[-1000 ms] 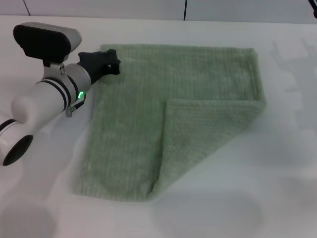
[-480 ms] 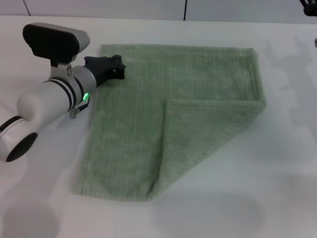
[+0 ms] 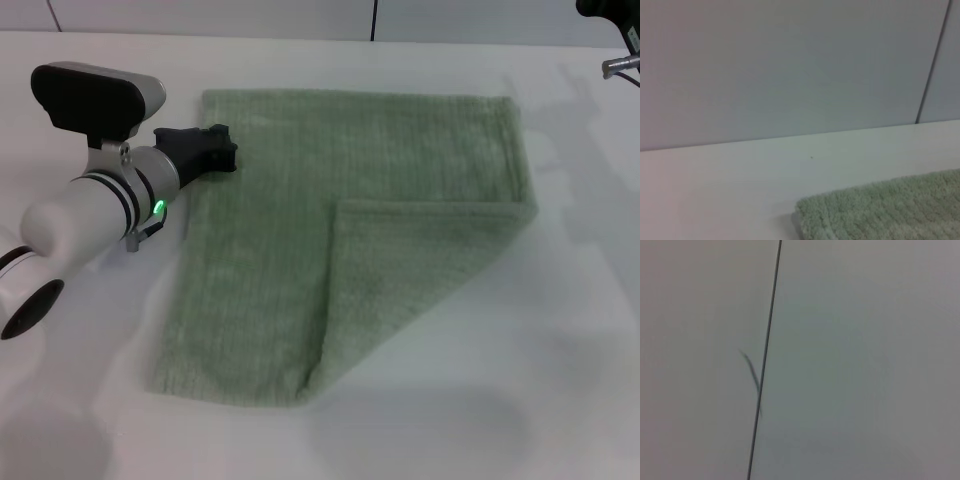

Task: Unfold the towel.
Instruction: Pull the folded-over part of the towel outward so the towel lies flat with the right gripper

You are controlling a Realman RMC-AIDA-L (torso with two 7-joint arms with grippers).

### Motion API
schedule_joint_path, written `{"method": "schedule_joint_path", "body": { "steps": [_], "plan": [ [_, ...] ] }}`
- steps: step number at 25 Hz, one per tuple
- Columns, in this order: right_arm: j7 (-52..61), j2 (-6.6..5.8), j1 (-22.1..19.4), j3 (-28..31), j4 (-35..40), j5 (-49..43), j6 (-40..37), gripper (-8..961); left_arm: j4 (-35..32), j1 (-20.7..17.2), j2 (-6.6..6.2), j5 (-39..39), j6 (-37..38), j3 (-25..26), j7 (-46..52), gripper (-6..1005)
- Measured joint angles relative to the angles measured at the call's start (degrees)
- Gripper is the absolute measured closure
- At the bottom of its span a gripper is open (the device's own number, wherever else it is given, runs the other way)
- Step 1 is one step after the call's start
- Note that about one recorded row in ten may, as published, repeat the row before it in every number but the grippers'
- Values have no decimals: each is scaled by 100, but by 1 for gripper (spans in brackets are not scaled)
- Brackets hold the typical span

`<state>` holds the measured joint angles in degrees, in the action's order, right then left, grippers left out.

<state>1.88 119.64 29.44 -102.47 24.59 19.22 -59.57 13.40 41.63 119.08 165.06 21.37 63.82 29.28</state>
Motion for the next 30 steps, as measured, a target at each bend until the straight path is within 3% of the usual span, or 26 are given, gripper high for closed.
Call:
{"method": "schedule_joint_path", "body": {
  "steps": [15,30],
  "plan": [
    [4,-11,51,20,2,12,218,134,512,-227,-34,22,283,-44,-23,1001],
    [-27,-10,47,50,11,12,218,134,515,-261,-43,27,644,-45,-20,1001]
  ]
}}
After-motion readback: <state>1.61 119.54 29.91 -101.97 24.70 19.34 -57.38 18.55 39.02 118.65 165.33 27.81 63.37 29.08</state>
